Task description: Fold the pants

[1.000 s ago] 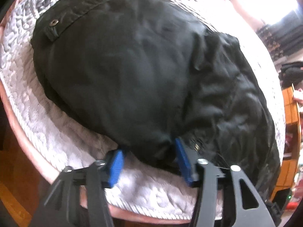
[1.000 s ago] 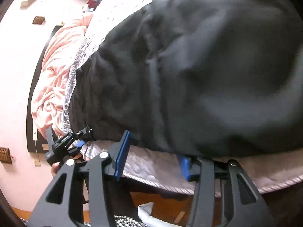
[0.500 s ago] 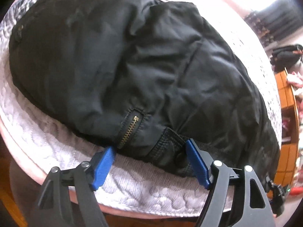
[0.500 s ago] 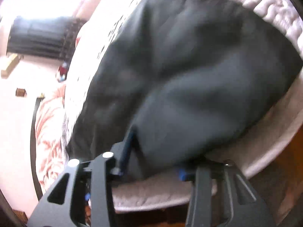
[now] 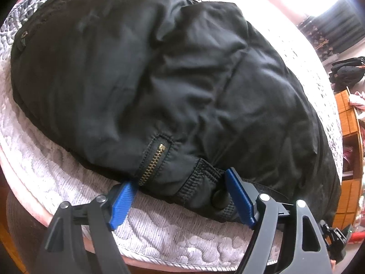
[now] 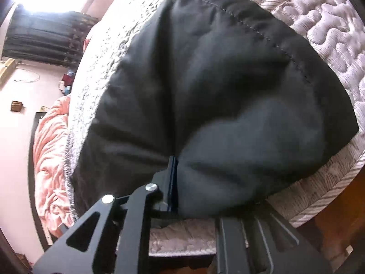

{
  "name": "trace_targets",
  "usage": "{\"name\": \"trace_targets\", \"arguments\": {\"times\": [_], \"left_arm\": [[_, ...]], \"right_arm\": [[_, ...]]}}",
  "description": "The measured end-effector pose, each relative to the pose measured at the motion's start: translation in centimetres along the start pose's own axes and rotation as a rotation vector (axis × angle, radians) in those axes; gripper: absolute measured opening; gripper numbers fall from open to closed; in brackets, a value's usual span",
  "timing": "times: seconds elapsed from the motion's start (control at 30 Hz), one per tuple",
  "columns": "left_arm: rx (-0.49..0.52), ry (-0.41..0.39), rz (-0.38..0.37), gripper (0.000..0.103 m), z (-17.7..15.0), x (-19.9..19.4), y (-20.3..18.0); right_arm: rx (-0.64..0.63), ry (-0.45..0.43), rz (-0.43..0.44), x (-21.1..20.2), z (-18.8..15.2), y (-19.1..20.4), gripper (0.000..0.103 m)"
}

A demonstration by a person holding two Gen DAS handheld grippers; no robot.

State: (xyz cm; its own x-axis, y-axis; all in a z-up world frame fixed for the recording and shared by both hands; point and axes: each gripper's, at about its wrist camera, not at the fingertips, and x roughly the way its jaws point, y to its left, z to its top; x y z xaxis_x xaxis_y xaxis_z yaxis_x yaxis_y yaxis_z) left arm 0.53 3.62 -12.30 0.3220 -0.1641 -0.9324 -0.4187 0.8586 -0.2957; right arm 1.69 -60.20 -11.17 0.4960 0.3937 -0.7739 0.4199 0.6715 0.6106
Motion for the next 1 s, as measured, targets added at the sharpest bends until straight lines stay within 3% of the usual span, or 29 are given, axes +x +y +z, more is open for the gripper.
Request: {"name": "trace_targets", "arguments": {"times": [0.13,0.3,0.5,0.53,0.6,0.63,0.67,0.87,0.93,1.0], "left_arm": [[0.011,0.009,0.005,0.077,0.0,-0.5,-0.4],[0.074,0.029,-0.022,0.076,-1.9,-1.5,-3.0],[0.234,0.083,-0.066,0.077,-4.7,-0.5,-8.7],[0.240,0.090,-0.072,0.077,-4.9,-0.2,-9.2],[0.247,0.102,-0.079,0.077,-5.1,0.4,-9.9],[0.251,0.097,-0.064,0.077,-5.2,0.6,-10.3],[0.252,0.094,-0.057,0.077,-5.3,0.8,-10.6],[0.230,0.061,-0.071,0.077,-5.6,1.5,-12.5],[0.239,0.051,-0.100,0.077,-5.8,2.0,-12.9],[0.251,0.055,-0.106,0.077,-5.7,2.5,-13.5]], "right_arm": [[-0.053,-0.003,-0.037,-2.5,-0.5,0.4,0.054],[0.003,-0.001,-0.092,-2.9,-1.6,-0.7,0.057],[0.024,-0.045,-0.066,-1.4,-0.8,-1.0,0.058],[0.023,-0.053,-0.061,-1.0,-0.7,-0.7,0.055],[0.014,-0.069,-0.055,-0.7,-0.2,-0.5,0.037],[0.013,-0.073,-0.026,-0.6,-0.1,0.0,0.021],[0.010,-0.077,-0.002,-0.7,0.3,0.2,0.011],[-0.235,-0.223,0.092,-5.0,1.7,6.8,0.006],[-0.254,-0.261,0.108,-5.7,2.2,7.4,0.005],[-0.196,-0.240,0.046,-4.3,3.2,6.0,0.005]]}}
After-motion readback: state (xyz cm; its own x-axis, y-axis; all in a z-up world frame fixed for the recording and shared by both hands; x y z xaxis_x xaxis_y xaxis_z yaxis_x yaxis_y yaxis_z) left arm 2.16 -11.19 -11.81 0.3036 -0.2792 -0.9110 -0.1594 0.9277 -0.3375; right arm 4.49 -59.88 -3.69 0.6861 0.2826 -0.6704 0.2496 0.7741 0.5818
